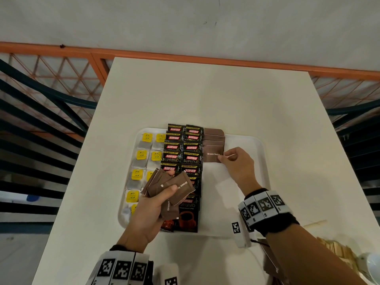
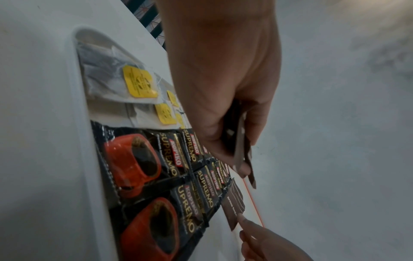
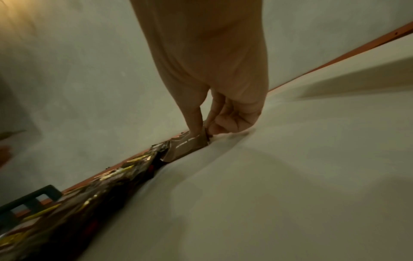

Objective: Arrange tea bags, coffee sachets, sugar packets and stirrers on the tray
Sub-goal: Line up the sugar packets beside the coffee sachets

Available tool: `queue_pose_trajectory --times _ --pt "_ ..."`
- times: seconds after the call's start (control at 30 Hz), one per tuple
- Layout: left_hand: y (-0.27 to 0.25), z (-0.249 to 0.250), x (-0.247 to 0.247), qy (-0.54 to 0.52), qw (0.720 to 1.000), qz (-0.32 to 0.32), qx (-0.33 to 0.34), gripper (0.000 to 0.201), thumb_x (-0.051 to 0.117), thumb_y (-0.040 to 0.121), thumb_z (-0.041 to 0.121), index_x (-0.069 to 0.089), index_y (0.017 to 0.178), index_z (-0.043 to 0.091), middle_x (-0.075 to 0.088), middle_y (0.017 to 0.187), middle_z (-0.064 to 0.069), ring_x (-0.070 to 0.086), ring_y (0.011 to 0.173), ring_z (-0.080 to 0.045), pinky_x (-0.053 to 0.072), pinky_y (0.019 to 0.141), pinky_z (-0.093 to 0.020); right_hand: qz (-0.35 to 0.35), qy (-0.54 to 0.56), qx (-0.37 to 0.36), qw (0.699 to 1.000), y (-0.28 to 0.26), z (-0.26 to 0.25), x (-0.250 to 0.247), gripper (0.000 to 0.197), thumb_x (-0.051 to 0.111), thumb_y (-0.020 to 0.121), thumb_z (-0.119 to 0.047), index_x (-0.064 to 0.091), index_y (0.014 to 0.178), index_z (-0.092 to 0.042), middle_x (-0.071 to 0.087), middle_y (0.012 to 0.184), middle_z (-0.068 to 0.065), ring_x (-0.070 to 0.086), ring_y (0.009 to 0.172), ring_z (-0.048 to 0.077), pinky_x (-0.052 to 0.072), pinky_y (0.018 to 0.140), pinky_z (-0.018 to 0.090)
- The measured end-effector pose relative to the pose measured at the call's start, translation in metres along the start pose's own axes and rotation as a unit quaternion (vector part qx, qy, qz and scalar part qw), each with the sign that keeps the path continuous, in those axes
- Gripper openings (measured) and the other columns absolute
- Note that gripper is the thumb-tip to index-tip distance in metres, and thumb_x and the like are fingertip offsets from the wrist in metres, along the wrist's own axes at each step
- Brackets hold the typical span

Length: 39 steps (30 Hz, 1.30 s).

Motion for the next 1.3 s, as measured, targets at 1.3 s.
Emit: queue_pose_trajectory --times 1.3 --pt "-0.012 0.011 0.005 0.026 0.998 0.038 0.035 0.023 0.06 0.08 -0.004 0.068 0.093 0.014 0.072 0.078 -0.008 0.07 0.071 -0.02 0.051 0.046 -0.023 -0.314 0.208 0.037 0.926 -0.106 -0.021 0.017 0.015 0.062 0.085 -0.006 0.065 0.1 -0.005 0.07 0.095 0.013 0.065 0.079 0.017 0.055 0.068 0.025"
Point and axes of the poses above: each hand's wrist, its own y-axis towards the middle knuckle, its own x-axis out of the palm, z = x × y, the point moved 5 cm from there along y, towards the middle knuckle
